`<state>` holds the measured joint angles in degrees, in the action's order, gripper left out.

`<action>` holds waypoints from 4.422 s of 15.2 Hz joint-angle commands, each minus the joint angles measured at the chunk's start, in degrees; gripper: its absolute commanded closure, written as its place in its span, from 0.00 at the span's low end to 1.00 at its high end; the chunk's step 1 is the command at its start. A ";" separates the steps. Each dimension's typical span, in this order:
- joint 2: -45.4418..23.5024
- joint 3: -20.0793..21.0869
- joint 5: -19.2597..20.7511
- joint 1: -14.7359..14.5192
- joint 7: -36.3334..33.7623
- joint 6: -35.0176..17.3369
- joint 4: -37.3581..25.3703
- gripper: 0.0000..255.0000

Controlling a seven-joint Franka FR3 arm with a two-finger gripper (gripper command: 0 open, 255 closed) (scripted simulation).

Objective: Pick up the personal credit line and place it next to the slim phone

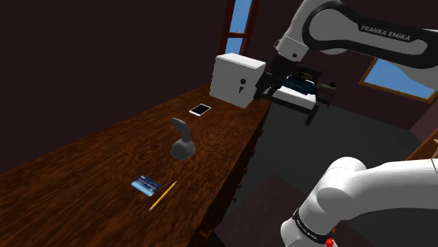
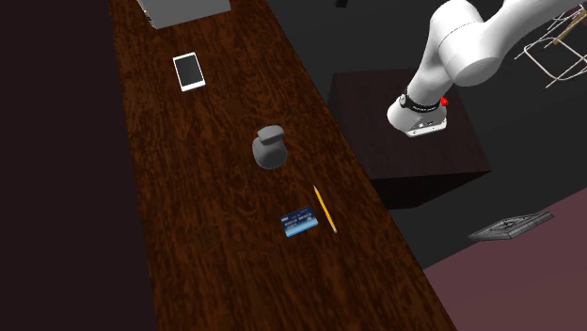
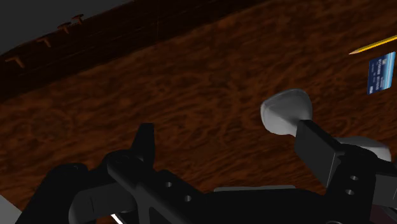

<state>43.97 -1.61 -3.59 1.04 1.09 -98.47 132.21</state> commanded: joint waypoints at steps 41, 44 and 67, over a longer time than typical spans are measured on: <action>-54.01 57.40 64.69 13.91 -73.71 -60.03 -1.43 0.00; -57.87 54.78 70.21 11.39 -77.21 -58.79 -3.46 0.00; -58.63 54.91 69.32 11.43 -75.79 -58.04 -4.73 1.00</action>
<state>-15.35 52.60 67.37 11.80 -76.03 -156.47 127.38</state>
